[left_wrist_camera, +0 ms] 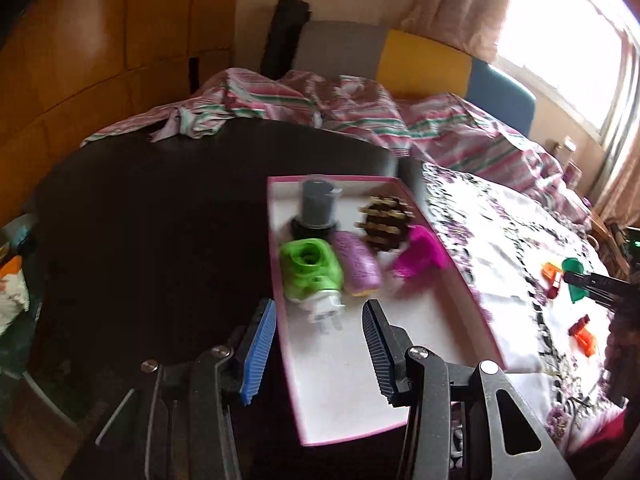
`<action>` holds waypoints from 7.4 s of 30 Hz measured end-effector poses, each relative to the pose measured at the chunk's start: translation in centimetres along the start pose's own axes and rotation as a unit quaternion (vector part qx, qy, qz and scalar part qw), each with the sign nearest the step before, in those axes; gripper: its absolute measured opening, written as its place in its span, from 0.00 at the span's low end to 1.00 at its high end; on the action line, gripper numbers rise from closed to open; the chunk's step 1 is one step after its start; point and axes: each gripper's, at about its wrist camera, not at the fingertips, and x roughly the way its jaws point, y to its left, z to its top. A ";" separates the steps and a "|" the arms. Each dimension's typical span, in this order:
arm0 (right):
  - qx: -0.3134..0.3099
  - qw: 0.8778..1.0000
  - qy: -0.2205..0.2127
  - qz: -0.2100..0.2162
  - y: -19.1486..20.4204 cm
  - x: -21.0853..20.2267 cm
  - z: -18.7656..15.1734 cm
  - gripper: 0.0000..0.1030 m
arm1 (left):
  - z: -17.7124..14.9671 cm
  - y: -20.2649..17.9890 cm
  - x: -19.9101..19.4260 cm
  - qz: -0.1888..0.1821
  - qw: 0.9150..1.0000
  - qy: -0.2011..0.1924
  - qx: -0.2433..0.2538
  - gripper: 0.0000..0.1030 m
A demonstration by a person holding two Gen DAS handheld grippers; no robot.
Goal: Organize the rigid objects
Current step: 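Carry the green spool toward the tray with the right gripper, then lower the green spool into the tray and open the right gripper, then move both tools back over the remaining toys on the cloth, then grasp the red tube with the left gripper, then grasp the yellow comb-shaped piece with the right gripper while the left gripper holds the red tube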
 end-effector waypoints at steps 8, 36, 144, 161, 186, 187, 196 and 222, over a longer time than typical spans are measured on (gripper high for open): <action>-0.138 0.986 0.025 0.095 12.8 -1.1 -1.9 0.29 | -0.9 4.0 0.5 0.029 0.999 0.010 -0.044 0.45; -0.216 0.943 0.159 0.195 31.3 6.7 -12.9 0.40 | -1.1 6.1 0.1 0.032 0.998 0.001 -0.061 0.50; 0.317 0.942 -0.088 -0.072 -12.3 -7.3 -2.2 0.40 | 1.0 -35.9 12.2 -0.217 0.925 0.111 0.293 0.59; 0.314 0.944 -0.073 -0.069 -12.3 -6.3 -2.2 0.40 | -0.4 -42.0 17.8 -0.231 0.902 0.143 0.336 0.25; 0.105 0.991 0.017 -0.079 -5.2 -1.2 1.5 0.56 | -0.7 -26.5 5.7 -0.253 0.937 0.094 0.223 0.26; 0.081 0.993 0.023 -0.085 -4.8 -0.7 2.3 0.56 | -0.6 -26.0 5.5 -0.254 0.938 0.092 0.219 0.26; -0.073 0.982 0.088 -0.147 -3.3 5.2 7.3 0.56 | 0.0 -22.7 4.7 -0.258 0.943 0.095 0.189 0.26; 0.076 0.987 0.080 -0.117 -6.5 6.0 7.9 0.56 | 0.0 -19.5 3.5 -0.250 0.951 0.087 0.162 0.26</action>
